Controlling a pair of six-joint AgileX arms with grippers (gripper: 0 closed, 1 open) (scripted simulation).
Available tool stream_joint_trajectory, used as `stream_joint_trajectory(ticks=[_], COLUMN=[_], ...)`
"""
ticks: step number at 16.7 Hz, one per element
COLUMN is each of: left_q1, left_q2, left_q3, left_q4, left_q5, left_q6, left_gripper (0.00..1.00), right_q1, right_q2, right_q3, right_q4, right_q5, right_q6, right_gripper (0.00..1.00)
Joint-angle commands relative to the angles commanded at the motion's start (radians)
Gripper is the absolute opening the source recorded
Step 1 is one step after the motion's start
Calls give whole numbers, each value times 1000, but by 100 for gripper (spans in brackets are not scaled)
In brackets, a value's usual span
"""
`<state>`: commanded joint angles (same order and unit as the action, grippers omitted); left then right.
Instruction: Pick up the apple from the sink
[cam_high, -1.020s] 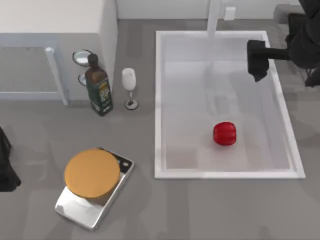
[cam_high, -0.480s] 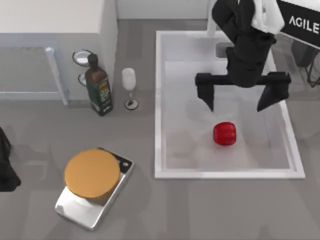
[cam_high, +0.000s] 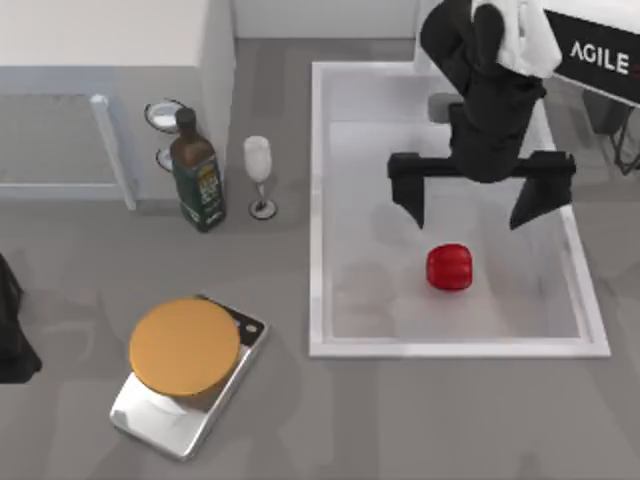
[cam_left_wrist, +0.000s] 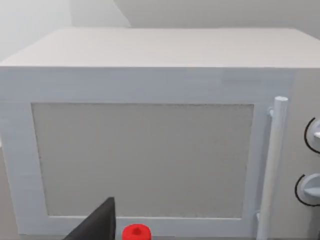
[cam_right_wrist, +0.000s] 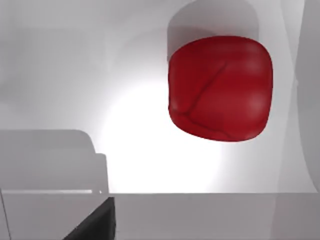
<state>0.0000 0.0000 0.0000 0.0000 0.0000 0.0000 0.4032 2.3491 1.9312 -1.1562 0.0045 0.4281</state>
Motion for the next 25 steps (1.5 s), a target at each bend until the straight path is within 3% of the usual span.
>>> stream_joint_trajectory(ticks=[8,14,25], left_q1=[0,0,0], left_q2=[0,0,0], left_q3=[0,0,0], left_q4=[0,0,0], left_q5=[0,0,0], left_q6=[0,0,0], left_gripper=[100,100,100], right_q1=[5,6,6], right_q2=[183,214,214], right_q3=[-166,-189,-189], right_q4=[364,406,406], right_q5=[2,3,3], right_q6=[4,4,4], right_gripper=[100,100,17])
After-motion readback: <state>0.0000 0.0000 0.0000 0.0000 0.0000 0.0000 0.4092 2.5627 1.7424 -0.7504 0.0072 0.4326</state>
